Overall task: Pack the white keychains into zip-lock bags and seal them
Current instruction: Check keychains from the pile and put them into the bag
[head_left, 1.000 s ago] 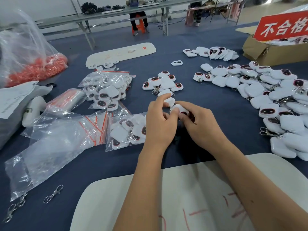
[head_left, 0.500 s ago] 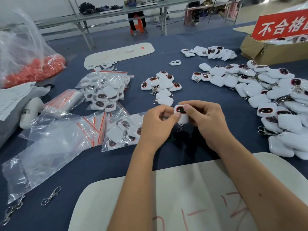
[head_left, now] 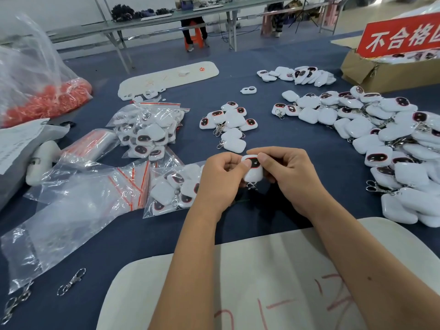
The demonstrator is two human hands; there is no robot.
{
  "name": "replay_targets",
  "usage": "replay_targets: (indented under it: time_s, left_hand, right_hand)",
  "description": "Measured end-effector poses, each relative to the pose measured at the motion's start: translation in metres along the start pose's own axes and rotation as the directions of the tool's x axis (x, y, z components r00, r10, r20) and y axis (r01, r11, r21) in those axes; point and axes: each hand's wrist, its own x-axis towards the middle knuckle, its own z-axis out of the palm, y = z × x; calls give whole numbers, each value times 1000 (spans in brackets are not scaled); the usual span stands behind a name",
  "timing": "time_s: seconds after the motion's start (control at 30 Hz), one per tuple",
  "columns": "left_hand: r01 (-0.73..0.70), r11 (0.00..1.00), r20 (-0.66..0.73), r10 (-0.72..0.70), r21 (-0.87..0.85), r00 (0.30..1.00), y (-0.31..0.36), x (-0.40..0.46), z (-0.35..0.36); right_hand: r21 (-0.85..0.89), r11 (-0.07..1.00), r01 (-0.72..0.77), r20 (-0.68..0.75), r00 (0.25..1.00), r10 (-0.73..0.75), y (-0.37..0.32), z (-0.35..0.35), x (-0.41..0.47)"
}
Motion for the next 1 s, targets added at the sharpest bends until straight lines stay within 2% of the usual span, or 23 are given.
replay_targets:
  time_s: [0.47, 0.57, 0.67, 1.0]
  left_hand:
    - [-56, 998, -26, 55, -32, 998, -1, -3, -1]
    - [-88, 996, -38, 90, 32, 995, -1, -3, -2]
    - [-117, 993, -70, 117, 4, 991, 0, -3, -1]
    - [-227, 969, -66, 233, 95, 970, -3, -3, 4]
  right_hand:
    - [-31, 999, 13, 17, 1000, -13, -3, 1, -1]
    - [-62, 998, 24, 31, 999, -22, -4, 1, -2]
    - [-50, 998, 31, 38, 999, -29, -4, 2, -3]
    - [-72, 997, 27, -21, 999, -29, -3, 2, -2]
